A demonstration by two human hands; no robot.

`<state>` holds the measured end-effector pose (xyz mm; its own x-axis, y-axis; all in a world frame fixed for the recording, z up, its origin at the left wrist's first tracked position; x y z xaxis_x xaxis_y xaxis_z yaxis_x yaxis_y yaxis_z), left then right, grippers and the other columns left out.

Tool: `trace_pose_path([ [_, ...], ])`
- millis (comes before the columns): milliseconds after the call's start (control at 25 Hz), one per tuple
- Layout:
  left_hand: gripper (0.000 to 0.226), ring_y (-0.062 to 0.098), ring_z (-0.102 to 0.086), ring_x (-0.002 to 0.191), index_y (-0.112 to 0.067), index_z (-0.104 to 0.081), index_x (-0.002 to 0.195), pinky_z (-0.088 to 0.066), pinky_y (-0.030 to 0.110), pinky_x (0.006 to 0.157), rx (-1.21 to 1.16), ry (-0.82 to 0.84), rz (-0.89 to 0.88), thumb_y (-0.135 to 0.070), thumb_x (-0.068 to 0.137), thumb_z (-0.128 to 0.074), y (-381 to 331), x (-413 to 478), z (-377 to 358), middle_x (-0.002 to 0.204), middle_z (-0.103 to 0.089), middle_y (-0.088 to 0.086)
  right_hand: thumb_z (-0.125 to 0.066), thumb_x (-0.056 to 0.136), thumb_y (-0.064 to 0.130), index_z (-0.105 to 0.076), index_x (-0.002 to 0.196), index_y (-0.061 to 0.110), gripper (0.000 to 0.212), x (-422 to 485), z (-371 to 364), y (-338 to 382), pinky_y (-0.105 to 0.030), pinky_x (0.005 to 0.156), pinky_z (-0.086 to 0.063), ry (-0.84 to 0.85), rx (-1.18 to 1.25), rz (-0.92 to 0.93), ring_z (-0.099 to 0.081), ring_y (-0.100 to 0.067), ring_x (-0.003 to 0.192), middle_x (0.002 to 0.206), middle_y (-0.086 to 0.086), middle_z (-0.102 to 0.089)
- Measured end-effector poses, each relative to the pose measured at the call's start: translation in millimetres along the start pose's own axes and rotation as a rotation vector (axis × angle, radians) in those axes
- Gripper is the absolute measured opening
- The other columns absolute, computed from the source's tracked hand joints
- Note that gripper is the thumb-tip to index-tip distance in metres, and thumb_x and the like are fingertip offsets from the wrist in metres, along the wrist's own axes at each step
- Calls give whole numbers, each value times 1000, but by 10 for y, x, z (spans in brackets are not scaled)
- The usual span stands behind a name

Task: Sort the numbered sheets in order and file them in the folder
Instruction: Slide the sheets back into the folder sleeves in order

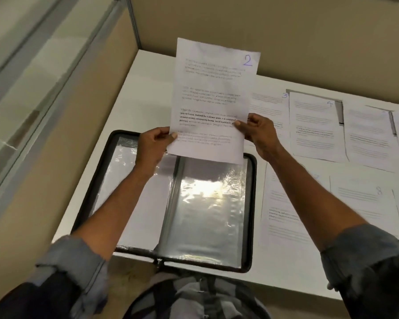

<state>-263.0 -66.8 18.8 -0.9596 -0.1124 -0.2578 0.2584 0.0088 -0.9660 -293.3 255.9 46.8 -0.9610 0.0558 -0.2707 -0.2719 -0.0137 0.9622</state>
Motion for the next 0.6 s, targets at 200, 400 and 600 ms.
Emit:
trace_pose_path([
  [200,19,18,-70,86,-14,-75,113,-61,37,88,-4,-122,22,-19,96,-70,241,-369,-130,101,-77,10,-71,94,9,-66,124,-3,33,-234,320,154,-51,100,-55,35,33,24,-70,-33,112,121,-17,-72],
  [400,31,23,-66,116,-11,-67,130,-52,28,101,606,95,-240,-8,101,-58,583,-694,-724,131,-68,11,-65,96,2,-64,124,-3,29,-286,912,203,-45,99,-57,-140,221,34,-68,-33,116,127,-18,-69],
  [600,69,39,-55,132,8,-55,138,-49,48,105,1167,188,-497,14,72,-75,1032,-605,-1112,145,-54,23,-63,97,1,-64,120,3,23,-341,1107,16,-36,87,-61,-198,305,-22,-72,-25,109,123,-13,-71],
])
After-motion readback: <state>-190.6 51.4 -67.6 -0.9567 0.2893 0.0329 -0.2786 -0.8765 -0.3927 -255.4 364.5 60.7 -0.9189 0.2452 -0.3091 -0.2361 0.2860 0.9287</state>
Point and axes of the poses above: each hand's wrist, its own x-axis towards the middle knuckle, its own z-axis out of the back of the hand, y = z × x, the point moved 10 cm from there along x, towards the middle knuckle
